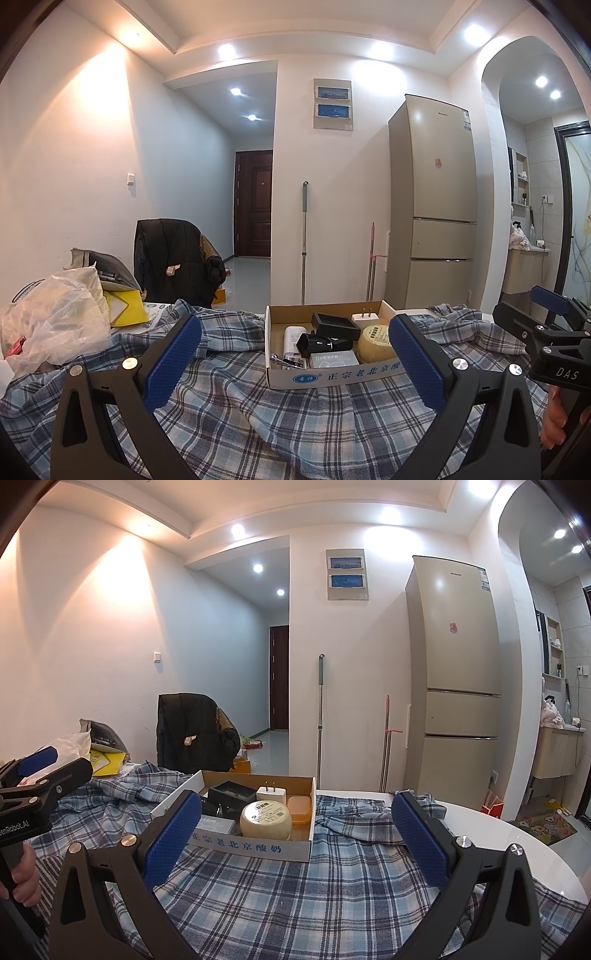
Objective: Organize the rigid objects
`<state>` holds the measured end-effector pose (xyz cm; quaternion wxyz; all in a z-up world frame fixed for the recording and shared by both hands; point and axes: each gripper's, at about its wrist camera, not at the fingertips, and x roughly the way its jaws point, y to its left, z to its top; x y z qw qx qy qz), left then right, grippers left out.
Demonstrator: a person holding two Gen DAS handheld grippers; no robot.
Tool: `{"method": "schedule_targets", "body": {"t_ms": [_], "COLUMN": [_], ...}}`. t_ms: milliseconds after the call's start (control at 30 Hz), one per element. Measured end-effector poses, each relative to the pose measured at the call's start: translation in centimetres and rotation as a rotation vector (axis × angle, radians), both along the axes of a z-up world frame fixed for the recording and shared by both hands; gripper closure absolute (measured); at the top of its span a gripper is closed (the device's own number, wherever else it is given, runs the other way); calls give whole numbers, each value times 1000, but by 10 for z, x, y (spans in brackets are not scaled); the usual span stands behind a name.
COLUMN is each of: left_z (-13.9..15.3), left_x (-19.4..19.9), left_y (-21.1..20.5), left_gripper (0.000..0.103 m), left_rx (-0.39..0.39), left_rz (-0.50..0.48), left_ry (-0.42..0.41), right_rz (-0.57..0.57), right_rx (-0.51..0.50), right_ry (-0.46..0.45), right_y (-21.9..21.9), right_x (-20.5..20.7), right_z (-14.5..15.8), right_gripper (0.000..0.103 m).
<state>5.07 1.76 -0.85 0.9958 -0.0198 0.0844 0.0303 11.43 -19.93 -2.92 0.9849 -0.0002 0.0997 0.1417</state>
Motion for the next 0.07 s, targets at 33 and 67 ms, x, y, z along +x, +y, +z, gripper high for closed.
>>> {"method": "schedule_targets", "body": {"t_ms": [33, 67], "left_z": [0, 0], "left_x": [0, 0], "left_y": [0, 0], "left_gripper": [0, 0], "left_rx": [0, 0], "left_rz": [0, 0], "left_ry": [0, 1], "right_rz": [0, 0], "right_rx": [0, 0], "right_ry": [0, 0], "right_y": [0, 0], "right_x": [0, 0], "right_z": [0, 0], "right_gripper": [0, 0]}}
